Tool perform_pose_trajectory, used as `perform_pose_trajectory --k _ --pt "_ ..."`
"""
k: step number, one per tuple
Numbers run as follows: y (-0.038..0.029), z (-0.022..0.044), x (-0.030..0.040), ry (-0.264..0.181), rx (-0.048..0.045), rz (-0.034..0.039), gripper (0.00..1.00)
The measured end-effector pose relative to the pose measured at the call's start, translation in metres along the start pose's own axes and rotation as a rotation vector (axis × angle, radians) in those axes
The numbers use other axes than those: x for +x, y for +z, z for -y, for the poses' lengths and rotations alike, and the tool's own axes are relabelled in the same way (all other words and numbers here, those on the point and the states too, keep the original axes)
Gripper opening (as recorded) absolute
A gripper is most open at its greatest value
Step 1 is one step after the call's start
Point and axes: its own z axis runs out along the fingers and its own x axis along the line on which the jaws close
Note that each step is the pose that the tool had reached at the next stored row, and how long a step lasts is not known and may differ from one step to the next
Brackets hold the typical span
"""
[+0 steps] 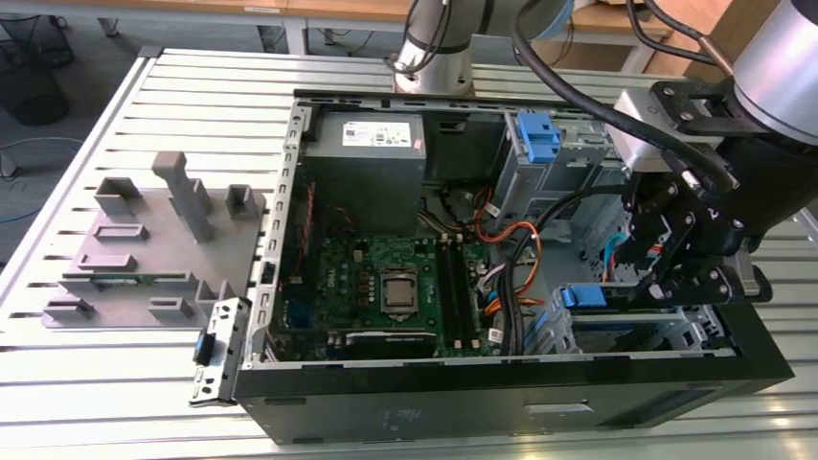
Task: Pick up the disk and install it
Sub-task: 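Insert the disk into the insertion slot, then insert the first disk wire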
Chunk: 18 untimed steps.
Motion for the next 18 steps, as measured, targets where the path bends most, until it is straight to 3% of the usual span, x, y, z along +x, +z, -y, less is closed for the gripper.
perform_pose_trajectory --k 7,18 --pt "0.0042 0.0017 -0.0006 0.0 0.0 -0.0001 0.44" --pt "0.0006 0.0018 -0.0006 0.0 0.0 -0.0001 0.44"
